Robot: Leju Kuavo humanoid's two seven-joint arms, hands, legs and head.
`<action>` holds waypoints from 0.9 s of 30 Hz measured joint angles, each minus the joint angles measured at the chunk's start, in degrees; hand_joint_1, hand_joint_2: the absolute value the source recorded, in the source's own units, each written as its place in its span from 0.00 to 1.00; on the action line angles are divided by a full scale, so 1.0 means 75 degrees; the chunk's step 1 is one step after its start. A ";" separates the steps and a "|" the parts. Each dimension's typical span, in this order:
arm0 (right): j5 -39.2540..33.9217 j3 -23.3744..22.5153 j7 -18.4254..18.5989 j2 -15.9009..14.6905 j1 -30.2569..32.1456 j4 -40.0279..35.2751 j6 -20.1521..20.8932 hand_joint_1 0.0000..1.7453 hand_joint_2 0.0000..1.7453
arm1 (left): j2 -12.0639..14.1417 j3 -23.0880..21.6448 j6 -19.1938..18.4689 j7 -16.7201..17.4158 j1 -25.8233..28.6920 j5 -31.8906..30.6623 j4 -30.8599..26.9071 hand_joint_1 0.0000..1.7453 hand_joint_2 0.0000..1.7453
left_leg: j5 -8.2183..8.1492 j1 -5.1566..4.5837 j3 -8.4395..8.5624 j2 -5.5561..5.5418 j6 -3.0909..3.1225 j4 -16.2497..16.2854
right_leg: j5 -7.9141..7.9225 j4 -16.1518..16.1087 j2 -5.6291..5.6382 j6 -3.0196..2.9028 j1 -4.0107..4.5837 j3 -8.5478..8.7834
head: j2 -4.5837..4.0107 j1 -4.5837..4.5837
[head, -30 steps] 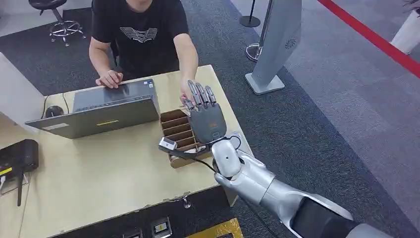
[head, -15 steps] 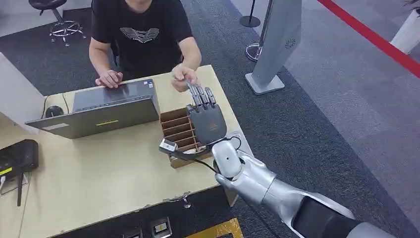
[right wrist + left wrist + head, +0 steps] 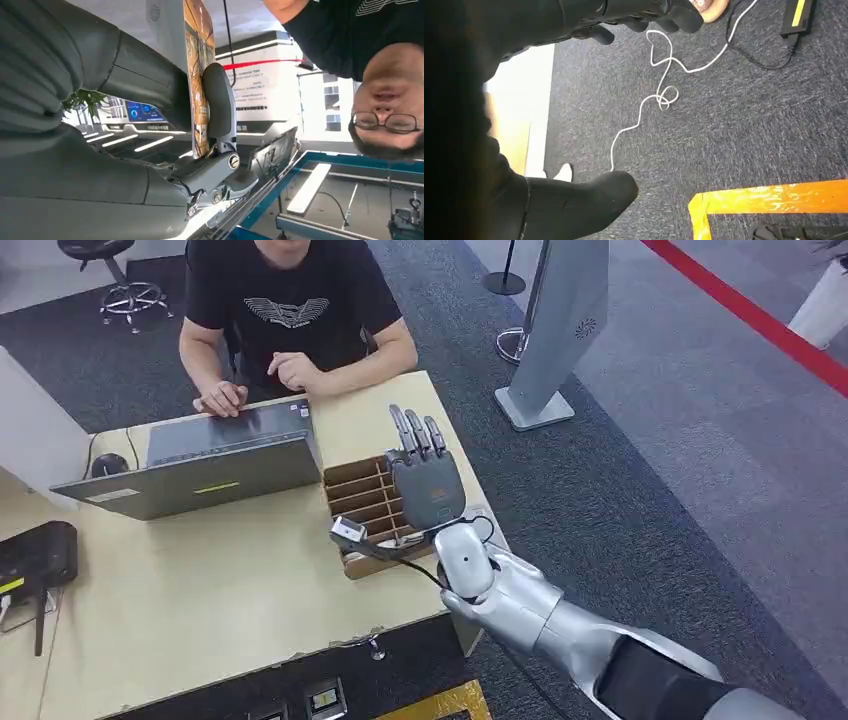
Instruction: Pass the card to the sensor for recognition and then transmit it.
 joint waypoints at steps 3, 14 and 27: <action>0.0003 -0.0067 0.0198 -0.0111 0.0035 0.0015 0.0038 1.00 1.00 | 0.0000 -0.0050 0.0023 0.0000 0.0003 0.0041 0.0000 0.00 1.00 | 0.0000 0.0000 0.0002 0.0000 0.0000 0.0001 | 0.0000 -0.0001 -0.0001 0.0000 0.0000 -0.0002 | 0.0000 0.0000; -0.0187 -0.0897 0.0766 -0.0938 0.0553 0.0335 0.0297 1.00 1.00 | 0.0041 -0.0047 0.0096 0.0000 0.0115 0.0044 0.0000 0.00 1.00 | -0.0001 -0.0003 0.0000 0.0004 0.0001 0.0002 | 0.0001 -0.0003 -0.0002 0.0001 -0.0004 -0.0003 | 0.0000 0.0000; -0.0312 -0.1358 0.0763 -0.1262 0.0926 0.0466 0.0609 1.00 1.00 | 0.0044 -0.0017 0.0096 0.0026 0.0145 -0.0026 0.0000 0.00 1.00 | -0.0001 -0.0001 -0.0001 0.0004 0.0001 0.0002 | 0.0000 -0.0002 0.0000 0.0001 -0.0001 -0.0001 | 0.0000 0.0000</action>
